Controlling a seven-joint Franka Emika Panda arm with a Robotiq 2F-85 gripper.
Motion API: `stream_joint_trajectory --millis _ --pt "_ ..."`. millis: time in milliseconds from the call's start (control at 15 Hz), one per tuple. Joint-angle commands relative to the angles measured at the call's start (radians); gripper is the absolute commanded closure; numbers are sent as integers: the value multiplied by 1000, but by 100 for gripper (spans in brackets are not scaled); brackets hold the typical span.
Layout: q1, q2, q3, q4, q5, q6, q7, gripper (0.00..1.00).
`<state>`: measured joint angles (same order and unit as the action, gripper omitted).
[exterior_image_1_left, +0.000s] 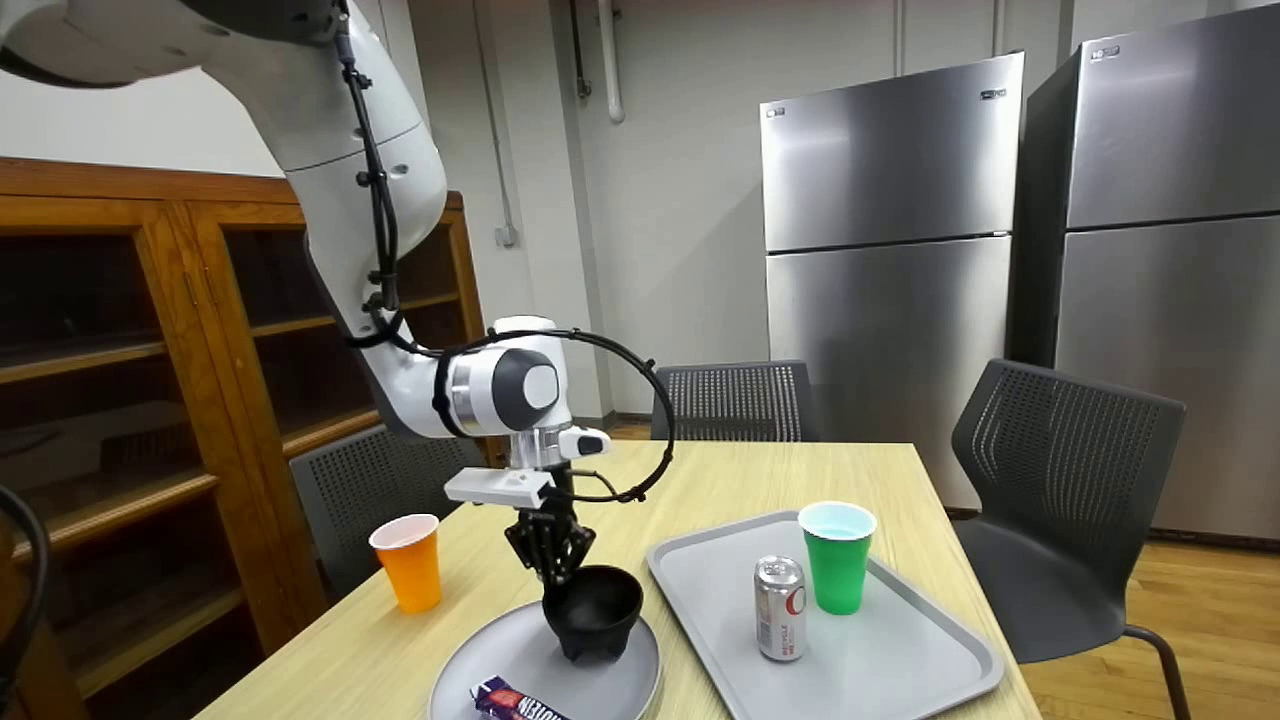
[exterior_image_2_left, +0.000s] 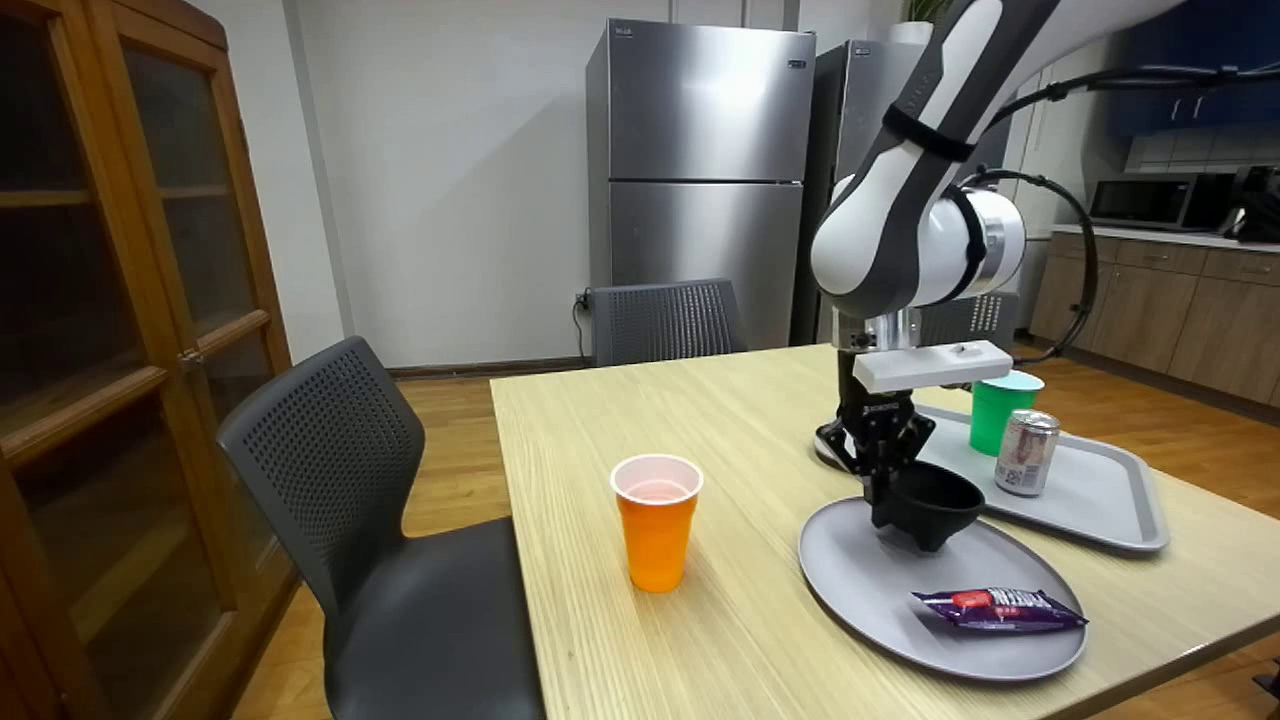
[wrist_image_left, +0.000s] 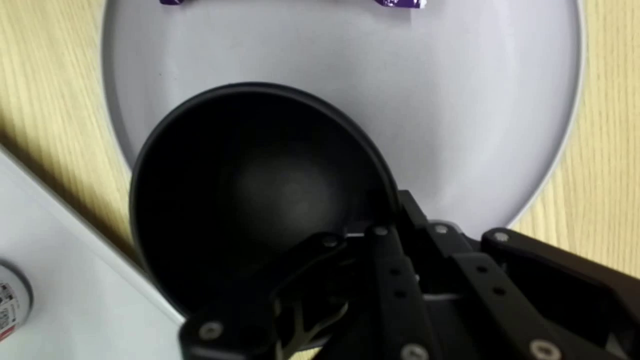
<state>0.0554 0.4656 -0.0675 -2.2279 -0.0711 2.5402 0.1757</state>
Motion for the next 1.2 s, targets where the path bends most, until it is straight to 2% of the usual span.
stream_joint_trajectory --millis 0,533,1133 --pt "43 -32 -17 26 -55 -76 32 98" --pt "89 18 -4 154 -93 -155 47 98" --pt "114 161 9 365 -81 -221 47 98"
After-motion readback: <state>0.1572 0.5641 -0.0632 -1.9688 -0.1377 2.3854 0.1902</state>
